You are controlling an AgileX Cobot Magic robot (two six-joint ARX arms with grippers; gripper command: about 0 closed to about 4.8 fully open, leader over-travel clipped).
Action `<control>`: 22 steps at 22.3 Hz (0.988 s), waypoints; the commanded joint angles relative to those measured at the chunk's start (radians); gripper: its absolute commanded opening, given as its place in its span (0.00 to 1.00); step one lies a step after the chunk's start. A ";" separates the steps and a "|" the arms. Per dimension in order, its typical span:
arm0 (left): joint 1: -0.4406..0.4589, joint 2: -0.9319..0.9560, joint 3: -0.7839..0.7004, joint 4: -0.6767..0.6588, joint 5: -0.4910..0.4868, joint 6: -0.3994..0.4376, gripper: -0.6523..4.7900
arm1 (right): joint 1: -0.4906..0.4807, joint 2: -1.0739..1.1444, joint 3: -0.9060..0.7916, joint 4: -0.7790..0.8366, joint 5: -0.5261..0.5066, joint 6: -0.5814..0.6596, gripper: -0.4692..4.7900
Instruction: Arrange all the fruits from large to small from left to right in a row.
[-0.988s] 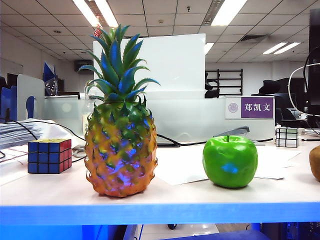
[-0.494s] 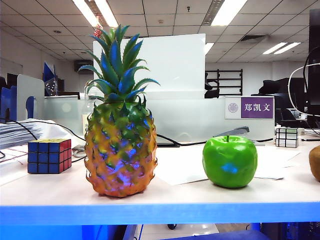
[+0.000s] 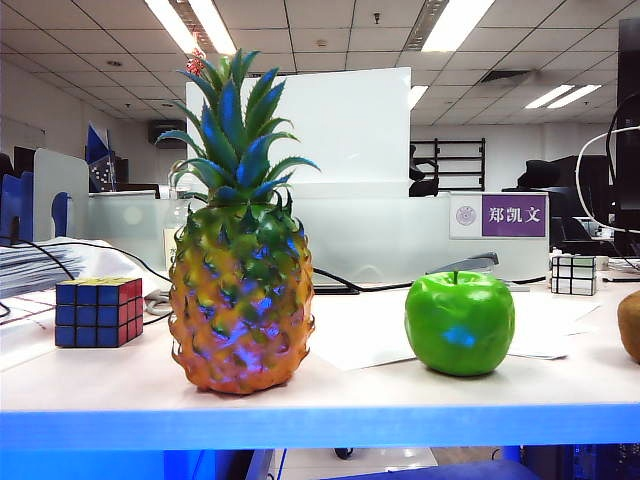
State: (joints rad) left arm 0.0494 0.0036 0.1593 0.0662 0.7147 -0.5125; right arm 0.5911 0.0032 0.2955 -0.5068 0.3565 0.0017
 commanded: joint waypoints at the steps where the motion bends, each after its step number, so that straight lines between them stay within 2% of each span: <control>1: 0.001 -0.002 0.003 0.009 0.005 0.004 0.11 | -0.169 -0.002 0.003 0.089 0.007 0.009 0.08; 4: 0.001 -0.002 0.003 0.009 0.005 0.004 0.11 | -0.344 -0.002 0.002 0.181 -0.013 0.025 0.08; 7: 0.001 -0.002 0.003 0.009 0.005 0.004 0.11 | -0.452 -0.002 -0.001 0.190 -0.066 0.025 0.08; 9: 0.001 -0.002 0.003 0.009 0.005 0.004 0.11 | -0.518 -0.002 -0.023 0.212 -0.139 0.025 0.08; 11: 0.001 -0.002 0.003 0.009 0.005 0.004 0.11 | -0.570 -0.002 -0.064 0.266 -0.271 0.055 0.08; 14: 0.001 -0.002 0.003 0.009 0.005 0.004 0.11 | -0.624 -0.002 -0.080 0.288 -0.401 0.119 0.08; 19: 0.001 -0.002 0.003 0.009 0.005 0.004 0.11 | -0.640 -0.002 -0.101 0.359 -0.421 0.134 0.08; 22: 0.001 -0.002 0.003 0.009 0.005 0.004 0.11 | -0.640 -0.002 -0.169 0.526 -0.427 0.157 0.08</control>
State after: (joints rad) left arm 0.0498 0.0036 0.1593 0.0662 0.7151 -0.5125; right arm -0.0494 0.0029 0.1341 -0.0563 -0.0662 0.1410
